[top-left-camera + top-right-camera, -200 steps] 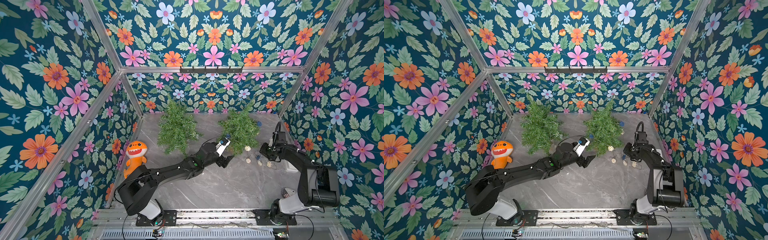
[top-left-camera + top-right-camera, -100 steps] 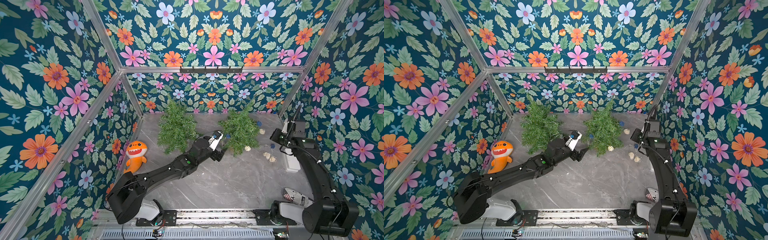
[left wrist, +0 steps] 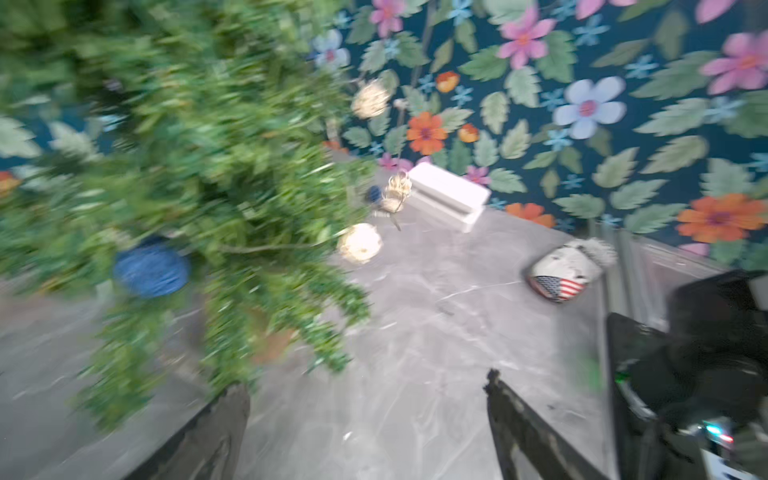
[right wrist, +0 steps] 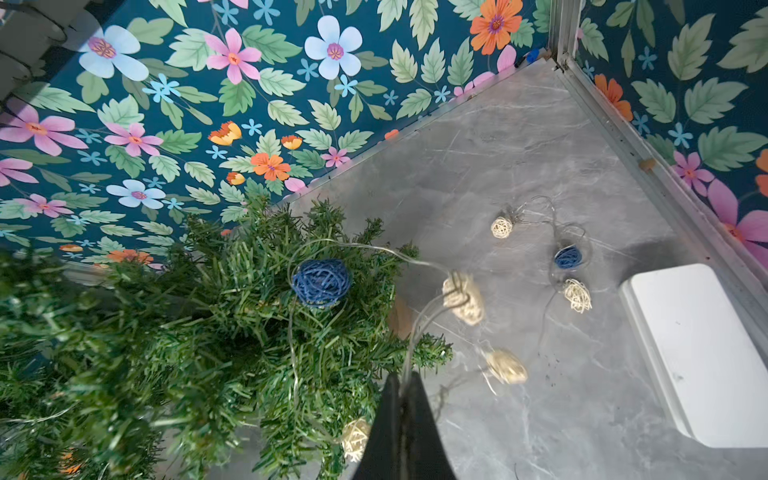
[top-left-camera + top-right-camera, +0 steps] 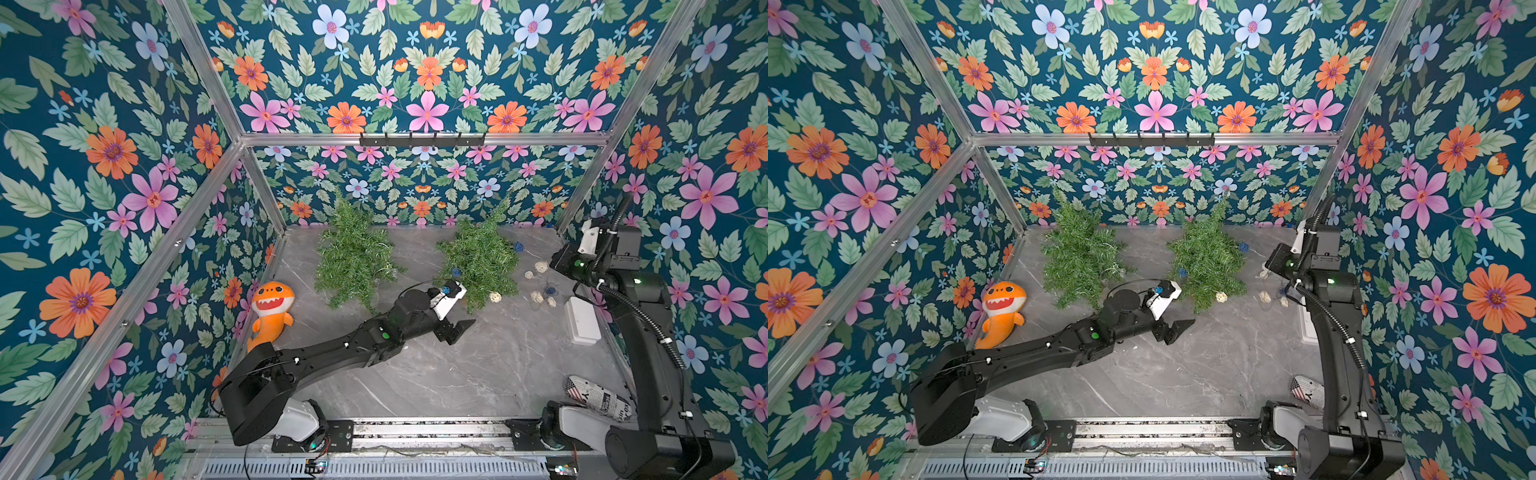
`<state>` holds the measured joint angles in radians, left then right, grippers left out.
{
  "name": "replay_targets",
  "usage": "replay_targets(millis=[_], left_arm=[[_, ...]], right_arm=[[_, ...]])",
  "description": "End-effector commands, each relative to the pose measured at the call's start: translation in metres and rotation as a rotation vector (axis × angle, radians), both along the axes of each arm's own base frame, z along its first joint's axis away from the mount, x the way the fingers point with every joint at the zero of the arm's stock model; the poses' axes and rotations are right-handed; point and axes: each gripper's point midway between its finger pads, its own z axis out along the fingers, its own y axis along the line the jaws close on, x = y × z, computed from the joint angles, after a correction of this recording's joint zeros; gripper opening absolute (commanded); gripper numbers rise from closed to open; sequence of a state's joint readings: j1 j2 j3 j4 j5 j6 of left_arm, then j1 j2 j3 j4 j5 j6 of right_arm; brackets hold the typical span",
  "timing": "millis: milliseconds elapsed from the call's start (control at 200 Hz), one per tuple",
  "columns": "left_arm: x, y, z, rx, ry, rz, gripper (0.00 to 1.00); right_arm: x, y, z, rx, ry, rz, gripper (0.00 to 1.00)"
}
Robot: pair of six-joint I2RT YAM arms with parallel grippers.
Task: Wrap string light around the christmas tree
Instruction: Wrap the light string around the Christmas tree.
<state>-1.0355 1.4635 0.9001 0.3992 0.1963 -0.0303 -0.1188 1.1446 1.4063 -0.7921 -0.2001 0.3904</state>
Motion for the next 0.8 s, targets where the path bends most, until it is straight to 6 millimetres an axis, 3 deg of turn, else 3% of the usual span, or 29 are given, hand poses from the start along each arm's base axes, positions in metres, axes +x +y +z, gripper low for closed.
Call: replay_targets(millis=[0, 110, 245, 345, 470, 610, 685, 705, 795], left_arm=[[-0.024, -0.031, 0.015, -0.060, -0.038, -0.118, 0.90], [-0.026, -0.053, 0.018, -0.033, -0.083, -0.121, 0.88], [0.001, -0.036, 0.038, 0.005, -0.122, -0.010, 0.88], [0.028, -0.005, 0.044, 0.018, -0.059, 0.032, 0.86], [0.071, 0.038, 0.056, 0.048, -0.005, 0.125, 0.85], [0.121, 0.052, 0.084, 0.124, -0.081, 0.275, 0.84], [0.151, 0.054, 0.097, 0.143, -0.109, 0.357, 0.84], [0.159, 0.055, 0.099, 0.138, -0.108, 0.379, 0.84], [0.194, 0.067, 0.114, 0.089, -0.085, 0.505, 0.85]], right_arm=[[-0.017, 0.013, 0.020, 0.045, -0.029, 0.046, 0.00], [-0.022, 0.015, 0.034, 0.031, -0.059, 0.060, 0.00], [-0.002, 0.009, 0.040, 0.007, -0.063, 0.050, 0.00], [0.032, 0.000, 0.059, -0.017, -0.117, 0.028, 0.00], [0.079, -0.023, 0.063, -0.083, -0.114, -0.052, 0.00], [0.125, -0.036, 0.090, -0.112, -0.248, -0.114, 0.00], [0.153, -0.031, 0.102, -0.093, -0.290, -0.103, 0.00], [0.167, -0.029, 0.094, -0.085, -0.277, -0.092, 0.00], [0.197, -0.005, 0.103, -0.037, -0.324, -0.051, 0.00]])
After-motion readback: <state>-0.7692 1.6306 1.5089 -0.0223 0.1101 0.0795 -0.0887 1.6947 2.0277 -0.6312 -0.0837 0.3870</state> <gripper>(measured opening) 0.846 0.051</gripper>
